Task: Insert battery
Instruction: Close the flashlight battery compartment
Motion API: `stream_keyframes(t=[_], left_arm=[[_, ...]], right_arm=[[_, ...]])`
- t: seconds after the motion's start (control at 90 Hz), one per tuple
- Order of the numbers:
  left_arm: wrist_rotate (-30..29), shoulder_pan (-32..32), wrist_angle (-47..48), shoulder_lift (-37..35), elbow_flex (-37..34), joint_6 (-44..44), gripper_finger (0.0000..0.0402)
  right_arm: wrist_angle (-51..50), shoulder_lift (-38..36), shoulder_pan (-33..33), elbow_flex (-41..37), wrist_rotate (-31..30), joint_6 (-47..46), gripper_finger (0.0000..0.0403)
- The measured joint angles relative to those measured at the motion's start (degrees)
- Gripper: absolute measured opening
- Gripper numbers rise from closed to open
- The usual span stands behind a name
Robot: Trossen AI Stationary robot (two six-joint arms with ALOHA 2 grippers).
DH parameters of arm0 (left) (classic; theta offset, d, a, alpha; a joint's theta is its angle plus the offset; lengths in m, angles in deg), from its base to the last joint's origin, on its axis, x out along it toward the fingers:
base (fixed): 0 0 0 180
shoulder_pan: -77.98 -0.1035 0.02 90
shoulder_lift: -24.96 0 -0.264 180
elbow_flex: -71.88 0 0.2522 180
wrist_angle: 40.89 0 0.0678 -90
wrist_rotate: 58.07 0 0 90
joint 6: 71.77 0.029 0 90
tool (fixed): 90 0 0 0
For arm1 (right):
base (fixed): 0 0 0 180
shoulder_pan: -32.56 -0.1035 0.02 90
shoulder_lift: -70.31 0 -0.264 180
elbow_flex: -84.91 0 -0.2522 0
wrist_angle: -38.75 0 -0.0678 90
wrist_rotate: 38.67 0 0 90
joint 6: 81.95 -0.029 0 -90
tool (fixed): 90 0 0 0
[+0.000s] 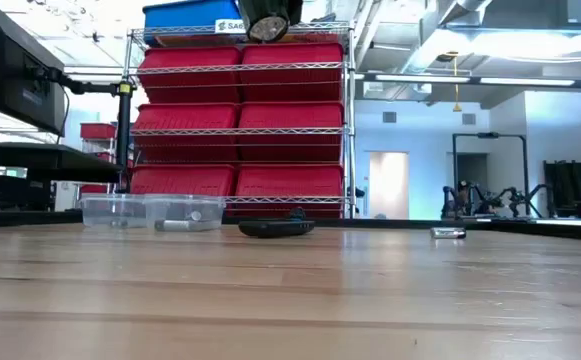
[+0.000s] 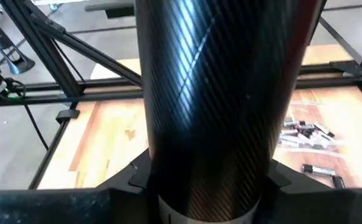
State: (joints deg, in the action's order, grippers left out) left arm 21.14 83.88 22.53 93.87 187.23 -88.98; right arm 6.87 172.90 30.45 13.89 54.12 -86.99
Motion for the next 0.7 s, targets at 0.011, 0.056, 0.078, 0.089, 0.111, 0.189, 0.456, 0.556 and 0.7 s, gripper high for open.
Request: stream_keyframes(t=[0.011,0.056,0.078,0.089,0.111,0.189,0.456,0.556,0.7], left_arm=[[0.0,-0.1,0.2,0.2,0.0,0.2,0.021],[0.0,-0.5,0.8,1.2,0.0,1.0,0.021],[0.2,-0.7,0.8,1.8,0.0,1.3,0.021],[0.3,-0.8,0.8,2.1,0.0,1.5,0.021],[0.4,-1.0,0.8,2.6,0.0,2.1,0.021],[2.3,-1.4,0.9,4.3,-0.1,3.5,0.021],[5.0,-1.6,1.2,7.1,-0.1,7.1,0.021],[5.9,-1.9,3.2,7.9,-0.1,8.6,0.021],[6.0,-1.9,6.4,9.1,-0.1,8.9,0.021]], right_arm=[[-0.1,0.0,0.0,0.0,0.0,0.0,0.0132],[-0.3,0.0,0.0,0.0,0.1,0.0,0.0132],[-0.4,0.0,0.0,0.0,0.1,0.0,0.0132],[-0.5,0.0,0.0,0.0,0.1,-0.1,0.0132],[-0.6,0.0,0.0,0.0,0.1,0.0,0.0132],[-1.3,0.0,0.1,0.0,0.1,0.5,0.0132],[-5.2,0.0,0.1,0.0,0.2,0.6,0.0132],[-6.5,0.0,-0.3,0.0,0.3,0.6,0.0132],[-7.7,0.0,-0.5,0.0,0.3,0.5,0.0132]])
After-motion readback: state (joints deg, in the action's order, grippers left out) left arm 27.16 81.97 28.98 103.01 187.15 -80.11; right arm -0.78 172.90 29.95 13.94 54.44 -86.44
